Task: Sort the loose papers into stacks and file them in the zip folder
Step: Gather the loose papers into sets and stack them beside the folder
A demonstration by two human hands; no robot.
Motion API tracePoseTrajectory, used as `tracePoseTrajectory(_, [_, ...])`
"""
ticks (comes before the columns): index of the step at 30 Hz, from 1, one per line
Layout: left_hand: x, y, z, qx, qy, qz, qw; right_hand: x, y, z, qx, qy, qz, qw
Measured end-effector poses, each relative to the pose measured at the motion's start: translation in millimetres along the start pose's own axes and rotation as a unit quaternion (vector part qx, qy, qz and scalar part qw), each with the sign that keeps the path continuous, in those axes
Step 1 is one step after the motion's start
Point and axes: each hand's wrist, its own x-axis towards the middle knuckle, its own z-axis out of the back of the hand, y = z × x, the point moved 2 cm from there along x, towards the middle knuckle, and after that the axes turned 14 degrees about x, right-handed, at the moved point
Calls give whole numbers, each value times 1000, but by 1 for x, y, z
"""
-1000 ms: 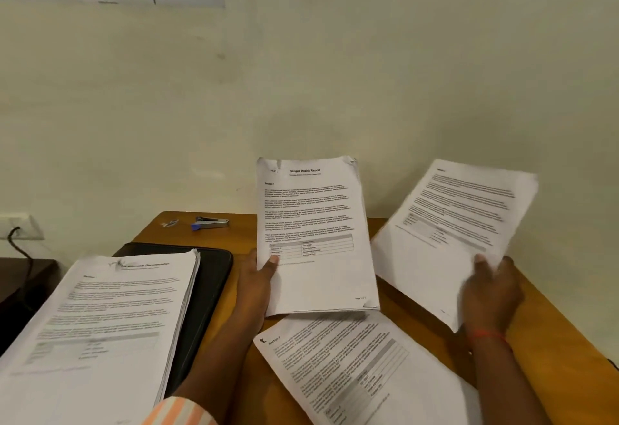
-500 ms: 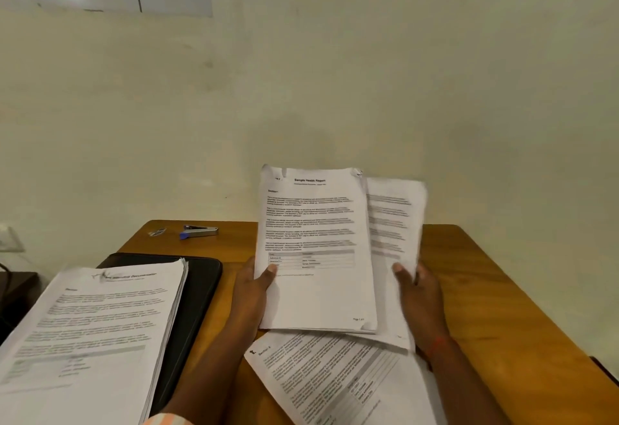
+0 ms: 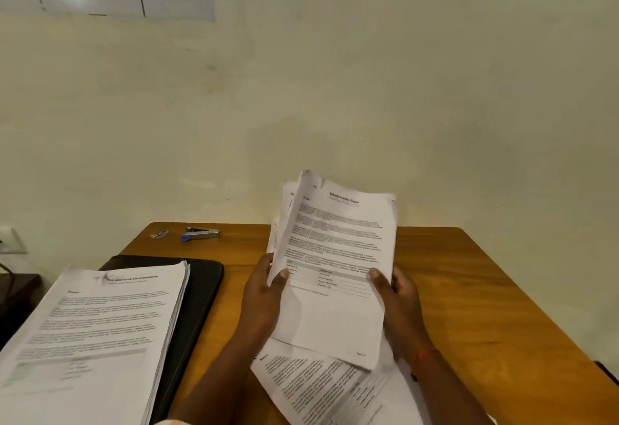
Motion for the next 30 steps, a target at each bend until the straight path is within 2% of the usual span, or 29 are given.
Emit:
tracePoseTrajectory(4, [-11,-23,1,4,-15,-111,994,-2,15,2,-57,-22,116,991])
tracePoseTrajectory(7, [-19,-34,-2,1,-24,-163,986,-3,22,0,-66,-22,167,983])
tracePoseTrajectory(12, [-22,-40,0,-7,-56,-170,984,-8,24,-8,-76,-3,185,980])
tracePoseTrajectory(15, [-19,-36,0,-12,-57,-147,987,-7,16,-8,-90,6,188,978])
tracePoseTrajectory(20, [-16,-20,-6,2,-59,-105,993,-4,-2,0,-135,14,150,979])
tracePoseTrajectory(24, [-15,-22,-7,-4,-76,-102,992,-5,-1,-2,-131,26,166,977])
tracePoseTrajectory(30, [-14,-10,-10,-4,-59,-60,996,1,-17,5,-197,67,115,971])
